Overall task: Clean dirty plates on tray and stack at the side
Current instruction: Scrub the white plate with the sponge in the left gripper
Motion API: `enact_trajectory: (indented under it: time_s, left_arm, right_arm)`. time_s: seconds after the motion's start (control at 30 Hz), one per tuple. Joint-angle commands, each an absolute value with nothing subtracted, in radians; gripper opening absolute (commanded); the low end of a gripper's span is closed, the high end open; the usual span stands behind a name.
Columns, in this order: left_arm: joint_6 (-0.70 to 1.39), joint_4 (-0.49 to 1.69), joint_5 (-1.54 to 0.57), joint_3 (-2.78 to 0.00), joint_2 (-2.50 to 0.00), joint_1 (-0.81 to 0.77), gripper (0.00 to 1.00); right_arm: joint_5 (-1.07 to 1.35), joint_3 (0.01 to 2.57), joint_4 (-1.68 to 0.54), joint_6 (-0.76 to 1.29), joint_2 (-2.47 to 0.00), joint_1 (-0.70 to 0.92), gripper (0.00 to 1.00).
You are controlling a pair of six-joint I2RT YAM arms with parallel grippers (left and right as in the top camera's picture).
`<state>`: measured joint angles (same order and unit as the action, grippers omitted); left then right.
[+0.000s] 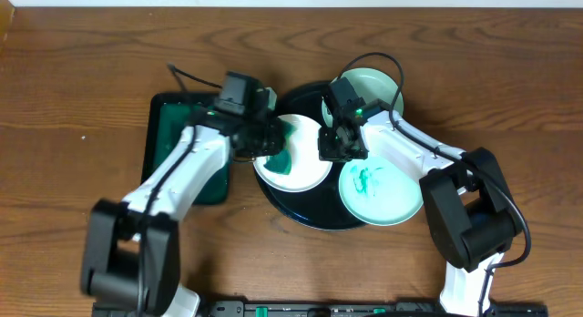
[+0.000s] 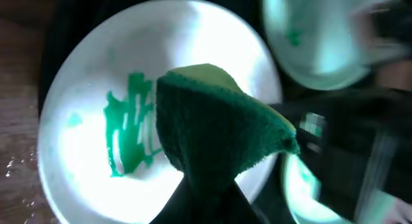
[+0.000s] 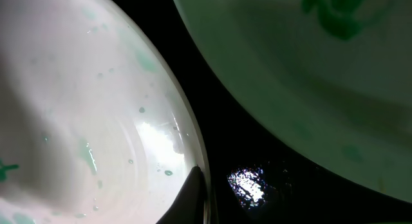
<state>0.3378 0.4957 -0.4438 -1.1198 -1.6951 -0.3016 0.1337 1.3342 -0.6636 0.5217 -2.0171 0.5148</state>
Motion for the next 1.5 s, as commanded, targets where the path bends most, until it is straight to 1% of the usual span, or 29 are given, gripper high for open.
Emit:
enact_trajectory:
  time_s: [0.0,0.17,0.23,0.4,0.6,0.7,0.83,0.97,1.03,1.1,1.2,1.37,1.47]
  left_arm:
    - [0.416,0.476,-0.274,-1.128,-1.776,-0.303,0.07]
    - [0.452,0.464,-0.121,-1.128,-1.829,-0.287,0.07]
    - [0.455,0.456,-0.093,-1.128,-1.835,-0.287,0.07]
    - [0.45,0.454,-0.244,-1.128,-1.85,-0.299,0.07]
    - [0.447,0.434,-0.434,-1.128,-1.932,-0.371,0.07]
    - [0.452,0.399,-0.49,-1.128,-1.991,-0.416,0.07]
    - [0.485,0.365,-0.507,-1.128,-2.033,-0.451,0.07]
    - [0.486,0.27,-0.67,-1.128,-2.034,-0.449,0.07]
    - [0.519,0.232,-0.696,-1.128,-2.034,-0.449,0.07]
    - [0.537,0.226,-0.676,-1.128,-2.034,-0.445,0.07]
    - [0.537,0.278,-0.572,-1.128,-2.034,-0.427,0.07]
    - [0.536,0.446,-0.244,-1.128,-2.034,-0.354,0.07]
    - [0.53,0.51,-0.082,-1.128,-2.034,-0.295,0.07]
  right_arm:
    - [0.105,1.325,-0.686,0.5,-2.049,0.525,0.01]
    - [0.105,1.325,-0.682,0.5,-2.049,0.525,0.01]
    - [0.105,1.325,-0.678,0.5,-2.049,0.525,0.01]
    - [0.105,1.325,-0.669,0.5,-2.049,0.525,0.01]
    - [0.105,1.325,-0.671,0.5,-2.049,0.525,0.01]
    - [0.106,1.325,-0.675,0.5,-2.049,0.525,0.01]
    - [0.105,1.325,-0.685,0.5,-2.049,0.525,0.01]
    - [0.105,1.325,-0.682,0.5,-2.049,0.525,0.01]
    - [0.105,1.325,-0.68,0.5,-2.049,0.525,0.01]
    - [0.105,1.325,-0.681,0.5,-2.049,0.525,0.01]
    - [0.105,1.325,-0.683,0.5,-2.049,0.525,0.01]
    - [0.105,1.325,-0.685,0.5,-2.049,0.525,0.01]
    - [0.105,1.325,-0.684,0.5,-2.049,0.525,0.01]
